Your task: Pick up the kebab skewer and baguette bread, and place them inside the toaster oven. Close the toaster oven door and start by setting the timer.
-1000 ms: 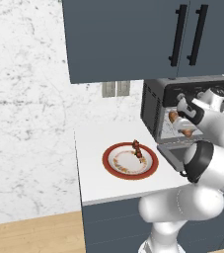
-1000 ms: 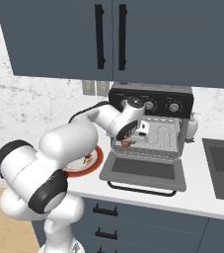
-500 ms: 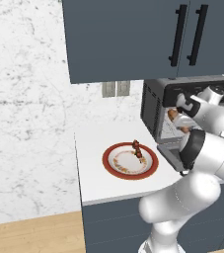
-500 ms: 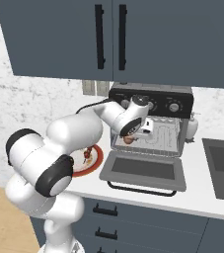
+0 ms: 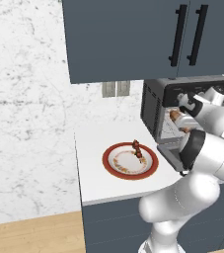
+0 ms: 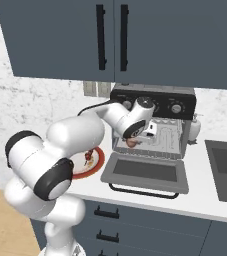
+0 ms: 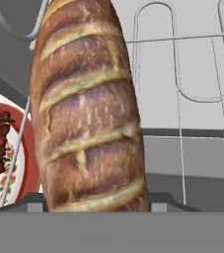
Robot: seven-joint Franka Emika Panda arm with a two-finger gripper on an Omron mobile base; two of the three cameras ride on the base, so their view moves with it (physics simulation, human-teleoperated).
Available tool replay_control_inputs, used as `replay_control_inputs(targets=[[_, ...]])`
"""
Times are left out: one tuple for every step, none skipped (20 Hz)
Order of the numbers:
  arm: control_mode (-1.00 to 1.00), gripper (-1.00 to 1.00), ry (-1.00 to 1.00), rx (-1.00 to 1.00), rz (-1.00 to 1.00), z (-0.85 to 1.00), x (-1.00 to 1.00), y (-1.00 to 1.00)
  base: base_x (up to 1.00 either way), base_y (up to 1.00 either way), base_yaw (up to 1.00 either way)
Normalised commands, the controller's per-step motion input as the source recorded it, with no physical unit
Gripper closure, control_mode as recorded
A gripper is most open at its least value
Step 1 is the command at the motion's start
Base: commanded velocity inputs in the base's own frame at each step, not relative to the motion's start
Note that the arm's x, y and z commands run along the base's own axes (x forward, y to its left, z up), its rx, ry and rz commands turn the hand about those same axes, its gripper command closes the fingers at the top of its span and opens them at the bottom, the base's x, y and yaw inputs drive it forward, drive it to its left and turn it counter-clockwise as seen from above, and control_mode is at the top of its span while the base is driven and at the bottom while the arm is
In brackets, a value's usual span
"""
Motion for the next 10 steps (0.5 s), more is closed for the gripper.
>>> replay_control_inputs(targets=[[-1.00,-1.00,-0.05,0.00,-0.01,0.00,-0.16,0.00,0.00,0.00,0.00],[-1.00,-1.00,-0.05,0.00,-0.01,0.00,-0.22,0.00,0.00,0.00,0.00],[-1.00,-1.00,-0.06,0.00,-0.01,0.00,-0.24,0.04,0.00,0.00,0.00],[-1.00,-1.00,-0.08,0.00,-0.02,0.00,-0.29,0.05,0.00,0.00,0.00],[-1.00,-1.00,-0.09,0.00,-0.05,0.01,-0.34,0.22,0.00,0.00,0.00],[-1.00,-1.00,-0.13,-0.02,-0.06,0.10,-0.25,0.33,0.00,0.00,0.00],[-1.00,-1.00,-0.14,-0.03,-0.05,0.15,-0.27,0.35,0.00,0.00,0.00],[-1.00,-1.00,-0.13,-0.03,-0.04,0.19,-0.27,0.34,0.00,0.00,0.00],[-1.00,-1.00,-0.13,-0.01,0.00,0.27,-0.36,0.33,0.00,0.00,0.00],[-1.00,-1.00,-0.13,-0.02,0.00,0.30,-0.37,0.36,0.00,0.00,0.00]])
